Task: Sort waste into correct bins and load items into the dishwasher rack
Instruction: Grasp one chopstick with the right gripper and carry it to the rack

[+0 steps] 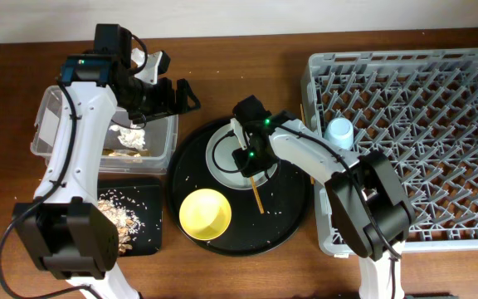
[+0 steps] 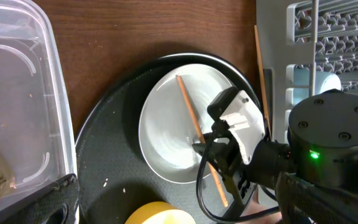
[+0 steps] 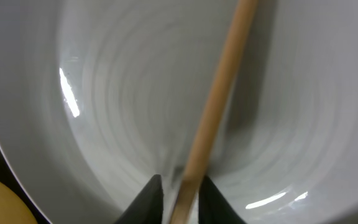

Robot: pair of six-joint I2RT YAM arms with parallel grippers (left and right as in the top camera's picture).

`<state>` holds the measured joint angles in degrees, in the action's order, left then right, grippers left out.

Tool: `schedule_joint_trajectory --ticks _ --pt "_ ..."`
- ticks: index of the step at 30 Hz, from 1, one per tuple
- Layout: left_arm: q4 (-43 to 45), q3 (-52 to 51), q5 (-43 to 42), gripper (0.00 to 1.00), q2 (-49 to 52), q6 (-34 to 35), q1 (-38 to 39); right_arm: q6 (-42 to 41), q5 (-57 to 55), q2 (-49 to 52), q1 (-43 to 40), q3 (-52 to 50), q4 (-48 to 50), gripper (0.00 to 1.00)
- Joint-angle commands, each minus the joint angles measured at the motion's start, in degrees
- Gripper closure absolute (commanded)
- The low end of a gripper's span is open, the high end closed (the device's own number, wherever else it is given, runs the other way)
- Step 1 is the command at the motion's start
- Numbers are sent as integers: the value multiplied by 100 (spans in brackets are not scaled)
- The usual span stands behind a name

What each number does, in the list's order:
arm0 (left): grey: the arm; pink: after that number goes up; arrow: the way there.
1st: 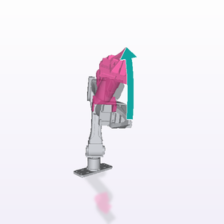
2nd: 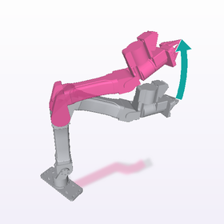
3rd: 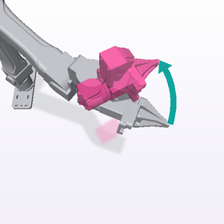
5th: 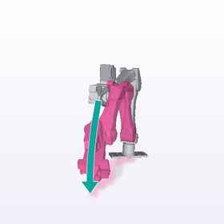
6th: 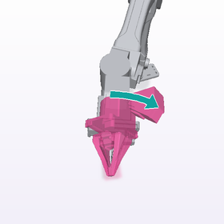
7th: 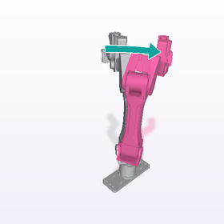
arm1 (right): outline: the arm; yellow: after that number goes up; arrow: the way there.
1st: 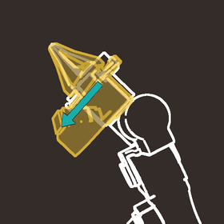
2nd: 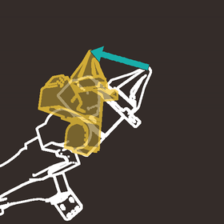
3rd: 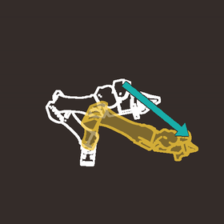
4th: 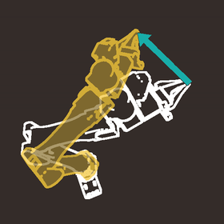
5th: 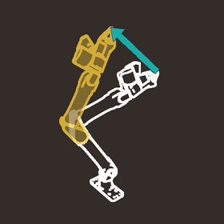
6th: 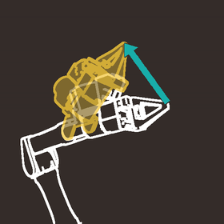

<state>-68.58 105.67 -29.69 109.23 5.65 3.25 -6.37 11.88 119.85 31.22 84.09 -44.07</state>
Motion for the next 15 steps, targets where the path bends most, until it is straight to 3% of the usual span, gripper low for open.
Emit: schedule_joint_trajectory --ticks 1,3,10,15 --pt "-7 55 20 0 -94 31 -15 -37 -48 52 31 -116 17 88" --pt "-7 55 20 0 -94 31 -15 -37 -24 37 28 -87 -7 96" --pt "-7 55 20 0 -94 33 -15 -31 131 -208 2 380 -232 96" --pt "-7 55 20 0 -94 33 -15 11 37 -544 -391 1298 -1222 96"
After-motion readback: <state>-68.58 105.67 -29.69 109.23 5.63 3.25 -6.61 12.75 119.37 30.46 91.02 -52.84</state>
